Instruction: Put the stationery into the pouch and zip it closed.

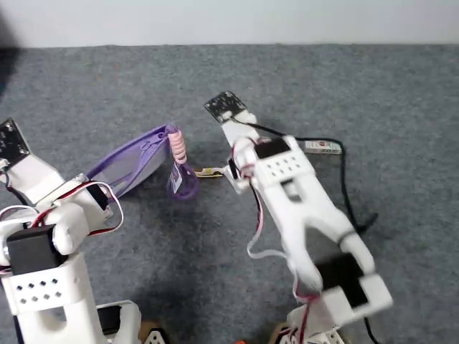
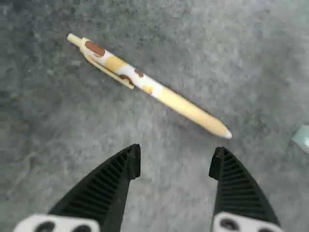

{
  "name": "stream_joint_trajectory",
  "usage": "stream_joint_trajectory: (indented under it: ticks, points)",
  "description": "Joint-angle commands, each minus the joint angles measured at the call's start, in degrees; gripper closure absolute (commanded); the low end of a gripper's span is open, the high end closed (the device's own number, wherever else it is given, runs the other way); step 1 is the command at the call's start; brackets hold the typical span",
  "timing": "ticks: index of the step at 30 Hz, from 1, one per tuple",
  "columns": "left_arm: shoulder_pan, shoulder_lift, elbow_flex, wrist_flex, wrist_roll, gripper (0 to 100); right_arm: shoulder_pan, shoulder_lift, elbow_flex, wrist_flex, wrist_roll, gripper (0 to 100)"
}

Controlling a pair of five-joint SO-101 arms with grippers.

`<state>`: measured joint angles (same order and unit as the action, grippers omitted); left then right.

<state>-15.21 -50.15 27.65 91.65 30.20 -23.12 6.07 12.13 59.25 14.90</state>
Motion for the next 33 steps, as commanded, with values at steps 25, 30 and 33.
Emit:
stream_joint_trajectory:
  ticks: [25, 30, 33]
  points:
    - [-0.5, 0.6, 0.3, -1.0, 0.6, 99, -8.0, 43.7, -48.4, 17.2, 4.5, 85.1]
    - [-0.5, 0.6, 0.3, -1.0, 0.6, 99, -6.5, 43.6, -48.4, 17.6, 3.6, 96.0]
    - [-0.5, 0.6, 0.3, -1.0, 0.6, 99, -4.4, 43.2, -48.6, 19.6, 2.5, 99.0]
